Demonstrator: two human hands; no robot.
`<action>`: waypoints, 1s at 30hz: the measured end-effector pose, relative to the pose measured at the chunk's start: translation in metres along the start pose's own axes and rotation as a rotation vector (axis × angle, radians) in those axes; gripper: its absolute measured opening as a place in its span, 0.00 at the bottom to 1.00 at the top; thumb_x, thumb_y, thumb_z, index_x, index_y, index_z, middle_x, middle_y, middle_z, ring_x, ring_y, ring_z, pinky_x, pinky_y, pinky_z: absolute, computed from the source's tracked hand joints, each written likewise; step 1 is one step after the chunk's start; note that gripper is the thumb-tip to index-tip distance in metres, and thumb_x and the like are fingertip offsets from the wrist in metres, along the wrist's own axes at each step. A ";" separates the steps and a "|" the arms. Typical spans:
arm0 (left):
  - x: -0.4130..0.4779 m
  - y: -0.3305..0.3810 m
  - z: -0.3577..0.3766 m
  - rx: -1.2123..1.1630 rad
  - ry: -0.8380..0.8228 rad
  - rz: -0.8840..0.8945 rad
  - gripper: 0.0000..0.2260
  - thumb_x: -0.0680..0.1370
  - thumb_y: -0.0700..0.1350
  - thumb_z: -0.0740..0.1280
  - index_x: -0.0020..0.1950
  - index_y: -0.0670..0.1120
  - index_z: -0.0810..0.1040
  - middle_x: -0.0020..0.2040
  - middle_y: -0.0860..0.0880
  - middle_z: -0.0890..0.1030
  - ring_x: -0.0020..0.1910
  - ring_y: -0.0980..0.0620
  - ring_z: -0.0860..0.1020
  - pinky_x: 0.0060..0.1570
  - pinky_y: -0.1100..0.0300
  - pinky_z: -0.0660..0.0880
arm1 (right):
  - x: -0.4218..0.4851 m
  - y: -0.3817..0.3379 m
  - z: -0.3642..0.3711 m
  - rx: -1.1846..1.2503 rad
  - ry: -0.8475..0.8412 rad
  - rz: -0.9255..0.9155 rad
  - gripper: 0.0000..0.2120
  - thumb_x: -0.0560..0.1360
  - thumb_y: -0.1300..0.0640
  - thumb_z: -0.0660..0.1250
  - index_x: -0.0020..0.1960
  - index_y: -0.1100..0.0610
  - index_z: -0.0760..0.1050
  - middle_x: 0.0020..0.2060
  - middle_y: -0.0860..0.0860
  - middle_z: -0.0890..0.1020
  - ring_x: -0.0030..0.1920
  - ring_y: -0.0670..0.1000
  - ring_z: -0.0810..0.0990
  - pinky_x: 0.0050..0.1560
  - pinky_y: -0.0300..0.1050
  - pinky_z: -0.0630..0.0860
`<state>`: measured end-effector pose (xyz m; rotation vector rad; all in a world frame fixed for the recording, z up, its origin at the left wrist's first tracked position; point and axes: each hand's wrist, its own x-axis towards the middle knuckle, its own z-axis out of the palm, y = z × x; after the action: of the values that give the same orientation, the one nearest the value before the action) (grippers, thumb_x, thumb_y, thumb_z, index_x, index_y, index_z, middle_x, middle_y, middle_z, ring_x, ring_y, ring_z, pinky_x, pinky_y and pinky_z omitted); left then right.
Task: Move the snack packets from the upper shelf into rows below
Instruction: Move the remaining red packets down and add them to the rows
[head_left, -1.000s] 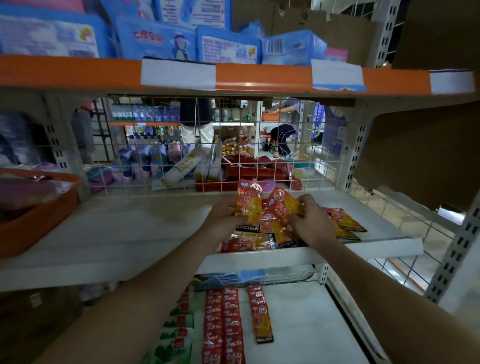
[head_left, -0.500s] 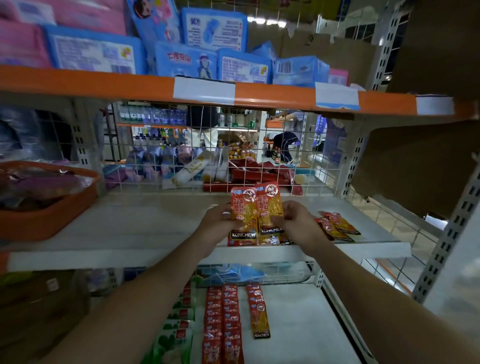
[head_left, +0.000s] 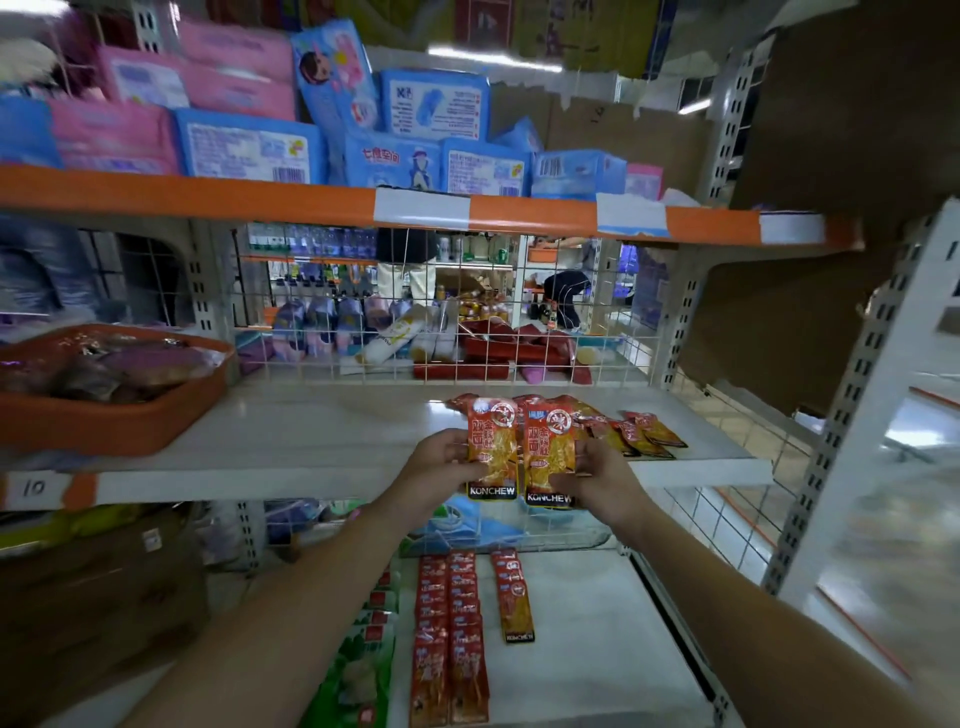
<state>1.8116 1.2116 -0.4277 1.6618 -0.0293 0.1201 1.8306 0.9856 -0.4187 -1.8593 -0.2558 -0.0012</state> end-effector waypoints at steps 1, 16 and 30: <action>-0.006 -0.002 0.002 -0.004 -0.005 0.000 0.15 0.73 0.32 0.73 0.56 0.46 0.79 0.50 0.47 0.85 0.52 0.46 0.83 0.53 0.51 0.80 | -0.007 0.001 -0.001 0.007 -0.005 0.014 0.13 0.72 0.70 0.73 0.49 0.55 0.77 0.44 0.52 0.84 0.47 0.54 0.83 0.48 0.50 0.80; -0.047 -0.083 0.030 0.112 -0.108 -0.193 0.19 0.73 0.35 0.75 0.62 0.47 0.77 0.56 0.47 0.83 0.53 0.51 0.82 0.49 0.58 0.78 | -0.053 0.070 0.002 0.005 -0.128 0.184 0.12 0.72 0.70 0.71 0.49 0.56 0.77 0.46 0.56 0.83 0.46 0.54 0.83 0.41 0.47 0.80; -0.006 -0.185 0.035 0.065 -0.091 -0.331 0.20 0.71 0.35 0.76 0.61 0.46 0.78 0.53 0.49 0.85 0.53 0.52 0.83 0.50 0.58 0.81 | -0.021 0.170 0.023 0.029 -0.157 0.377 0.12 0.72 0.68 0.74 0.51 0.58 0.75 0.49 0.58 0.82 0.50 0.57 0.84 0.51 0.57 0.83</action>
<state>1.8243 1.1939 -0.6148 1.7129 0.1816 -0.2079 1.8367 0.9564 -0.5887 -1.8556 -0.0094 0.4068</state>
